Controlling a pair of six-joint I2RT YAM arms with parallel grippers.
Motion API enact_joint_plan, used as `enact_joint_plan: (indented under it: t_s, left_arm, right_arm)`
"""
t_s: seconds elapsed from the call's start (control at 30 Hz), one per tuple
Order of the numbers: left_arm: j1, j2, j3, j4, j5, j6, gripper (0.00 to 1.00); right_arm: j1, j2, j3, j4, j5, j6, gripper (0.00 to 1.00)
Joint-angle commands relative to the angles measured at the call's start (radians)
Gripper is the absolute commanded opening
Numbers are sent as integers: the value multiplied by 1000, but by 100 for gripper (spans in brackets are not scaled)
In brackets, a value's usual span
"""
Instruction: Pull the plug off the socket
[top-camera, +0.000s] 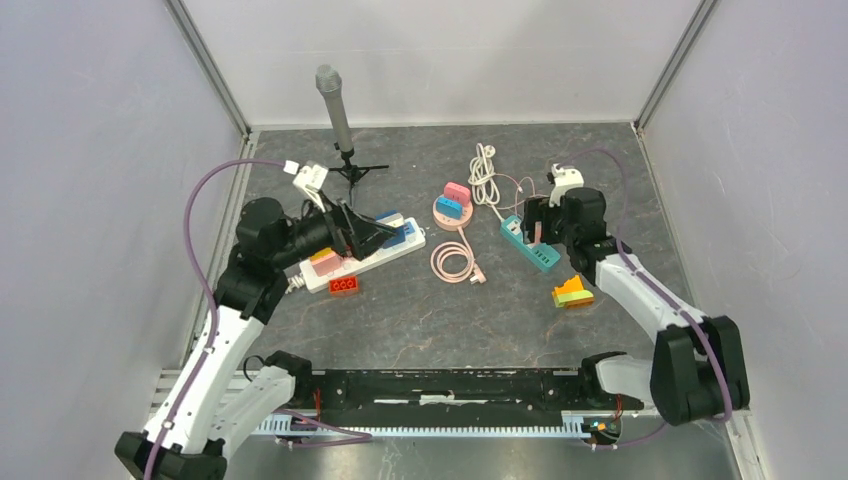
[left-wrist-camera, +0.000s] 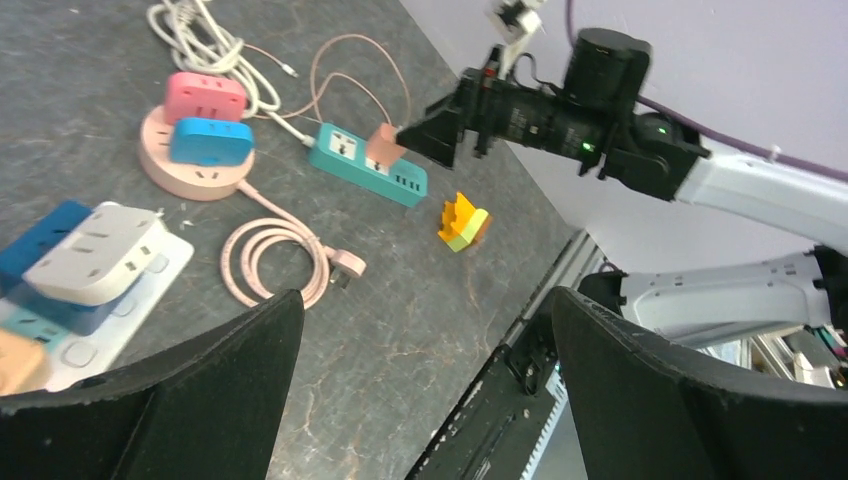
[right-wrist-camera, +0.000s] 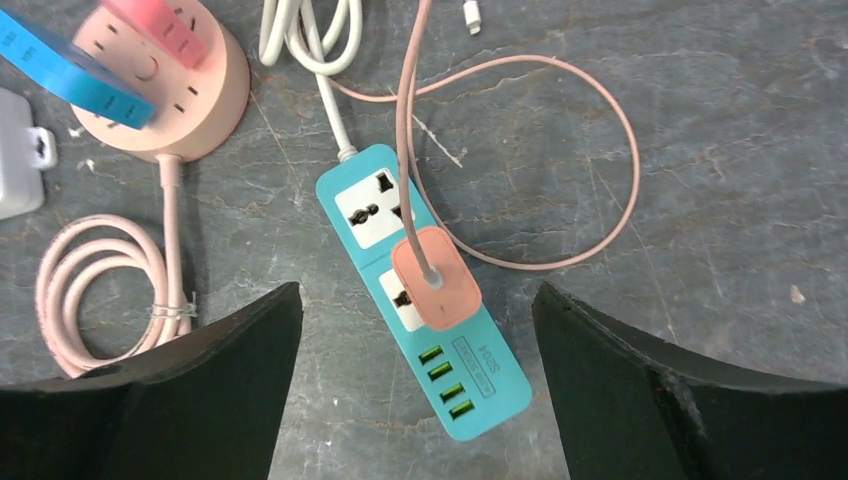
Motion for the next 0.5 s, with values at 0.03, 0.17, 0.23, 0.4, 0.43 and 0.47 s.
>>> enact_joint_plan:
  t_s: [0.03, 0.17, 0.23, 0.4, 0.43, 0.47]
  left_arm:
    - [-116, 52, -7, 69, -74, -33, 100]
    - [-163, 70, -33, 73, -113, -44, 100]
    - [-177, 84, -46, 85, -122, -49, 100]
    - [-211, 141, -48, 103, -158, -62, 100]
    - [-217, 153, -50, 109, -170, -70, 100]
    - [-225, 167, -53, 118, -175, -82, 100]
  right_arm:
    - [2, 108, 57, 81, -51, -62, 85]
    - [10, 143, 59, 48, -47, -113, 80]
    - [15, 159, 61, 19, -45, -131, 77]
    - [45, 199, 73, -7, -37, -167, 64]
    - [49, 205, 73, -6, -23, -159, 60]
    - [55, 210, 73, -5, -12, -150, 56]
